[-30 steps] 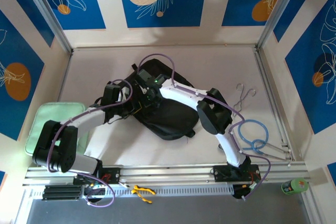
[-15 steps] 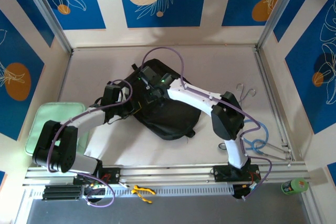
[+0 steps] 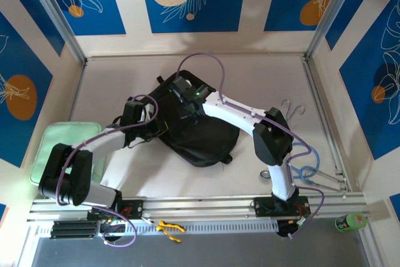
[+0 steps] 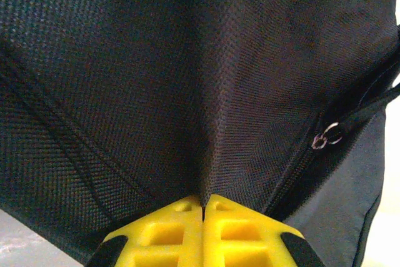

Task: Pack the student bag
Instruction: Zip the student bag at the center of the table, then rotate the student bag at the top-center of the table.

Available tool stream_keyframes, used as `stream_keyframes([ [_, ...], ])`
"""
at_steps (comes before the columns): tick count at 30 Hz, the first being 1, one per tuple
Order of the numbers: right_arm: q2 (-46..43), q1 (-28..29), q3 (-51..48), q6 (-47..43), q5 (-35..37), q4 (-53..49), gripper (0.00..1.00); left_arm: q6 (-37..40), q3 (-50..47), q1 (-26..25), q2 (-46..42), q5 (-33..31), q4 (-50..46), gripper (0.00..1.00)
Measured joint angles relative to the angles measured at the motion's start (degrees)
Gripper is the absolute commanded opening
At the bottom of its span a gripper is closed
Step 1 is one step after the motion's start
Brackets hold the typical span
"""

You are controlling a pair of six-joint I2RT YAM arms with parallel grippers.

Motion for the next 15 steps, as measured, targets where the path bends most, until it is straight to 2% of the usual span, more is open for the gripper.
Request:
stream_keyframes([
  [8,1.62,-7.69,0.57,0.92,6.71,-0.28,0.00,0.66,0.04,0.00,0.00,0.00,-0.68,0.00],
  [15,1.92,-11.89,1.20,1.51,7.52,-0.68,0.00,1.49,0.26,-0.11,0.46,0.00,-0.96,0.00],
])
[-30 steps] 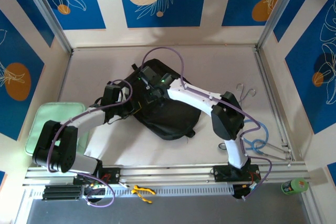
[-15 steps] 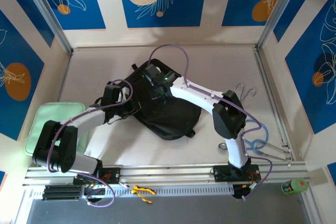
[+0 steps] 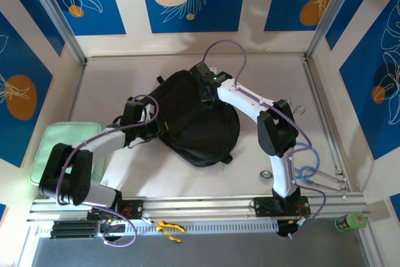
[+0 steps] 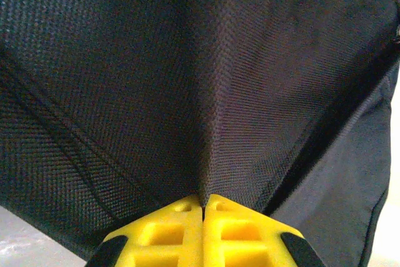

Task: Pack the student bag
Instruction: Rotate the student bag at the top-center of the table.

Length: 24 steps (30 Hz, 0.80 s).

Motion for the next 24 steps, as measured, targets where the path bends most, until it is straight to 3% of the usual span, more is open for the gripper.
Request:
stream_keyframes([
  [7,-1.81,-2.47,-2.62,1.20,-2.89,2.58,0.01,1.20,3.41,-0.07,4.07,0.85,-2.36,0.00],
  [11,-7.28,-3.80,-7.30,2.51,-7.15,4.26,0.42,3.34,10.34,-0.63,9.05,1.42,-5.90,0.00],
  [16,-17.38,-6.78,-14.36,4.11,-9.92,7.26,0.69,5.86,25.22,-1.73,19.39,1.31,-8.00,0.00],
  [21,-24.59,-10.29,-20.41,4.79,-11.67,9.73,0.78,6.91,38.27,-2.69,28.70,1.22,-7.56,0.43],
  [24,-28.61,-12.50,-24.44,4.50,-13.33,10.56,0.87,8.57,41.77,-3.43,29.90,-0.44,-8.41,0.55],
])
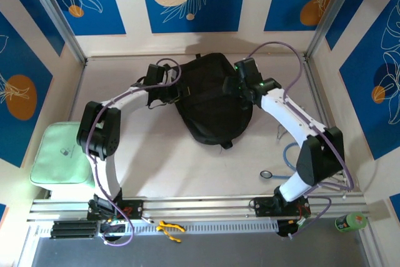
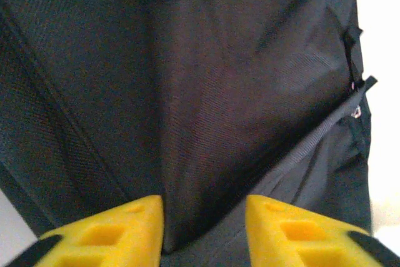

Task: Pack the student bag
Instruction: Rotate the student bag at the top-center of the table.

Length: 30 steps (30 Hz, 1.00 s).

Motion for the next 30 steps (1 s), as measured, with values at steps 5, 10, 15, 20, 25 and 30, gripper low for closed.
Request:
stream_keyframes([
  [5,-9.57,-4.02,-5.20,-1.55,-2.36,1.84,0.99,3.85,0.63,-0.44,-3.37,-7.56,-3.63,0.73],
  [10,-20.02,-7.32,-10.40,-4.31,-2.32,8.63,0.99,8.24,-6.08,-0.31,-17.35,-19.21,-5.27,1.00],
  [15,-25.35,-10.69,-16.50,-4.68,0.92,13.27,0.99,12.85,-17.44,0.44,-34.73,-31.06,-1.60,1.00],
  [20,-25.62,-17.53,-24.94,-2.14,1.81,15.63,0.99,16.90,-32.09,2.54,-45.33,-44.37,2.49,1.00],
  [25,-27.10,-20.44,-36.50,-1.11,2.45,20.20,0.99,22.14,-43.28,5.84,-50.18,-54.66,5.29,1.00],
  [30,-27.39,-20.44,-43.85,-1.95,4.17,26.93,0.99,27.50,-54.05,7.13,-55.60,-58.71,14.25,0.99],
])
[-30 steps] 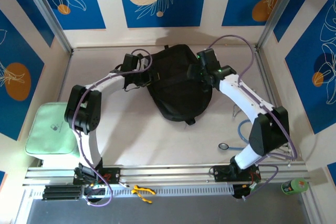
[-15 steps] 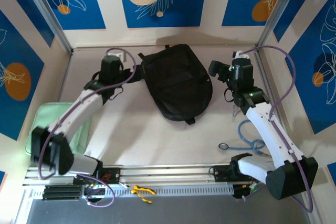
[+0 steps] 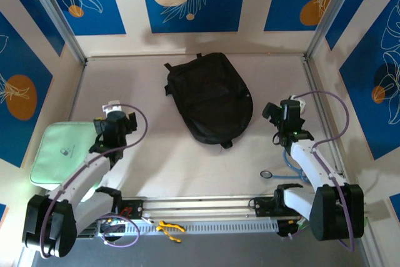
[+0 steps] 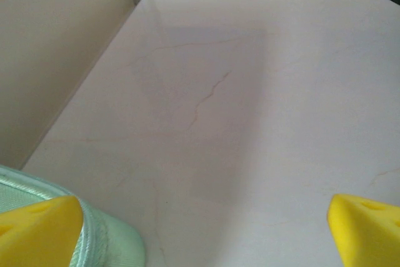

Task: Pack the student bag
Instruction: Rotate the student bag at the top-center of the table, then reset both arms

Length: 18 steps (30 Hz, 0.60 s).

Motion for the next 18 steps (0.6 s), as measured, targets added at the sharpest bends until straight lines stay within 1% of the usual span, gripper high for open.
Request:
stream_keyframes([
  [4,0.02,0.28,-6.19,-3.96,1.38,10.25,0.99,3.50,-6.43,0.81,-1.11,0.15,8.70,0.99],
  [8,2.51,0.90,-11.43,-8.63,0.72,19.85,0.99,6.82,-8.85,1.88,2.16,3.56,16.61,0.99],
  [14,9.16,2.84,-12.02,-15.19,-4.24,31.93,0.99,11.32,-10.91,2.80,9.18,11.08,29.24,0.99],
  [18,13.00,2.99,-11.82,-18.64,-9.20,37.13,0.99,12.59,-11.96,4.11,13.25,15.89,35.98,0.99],
])
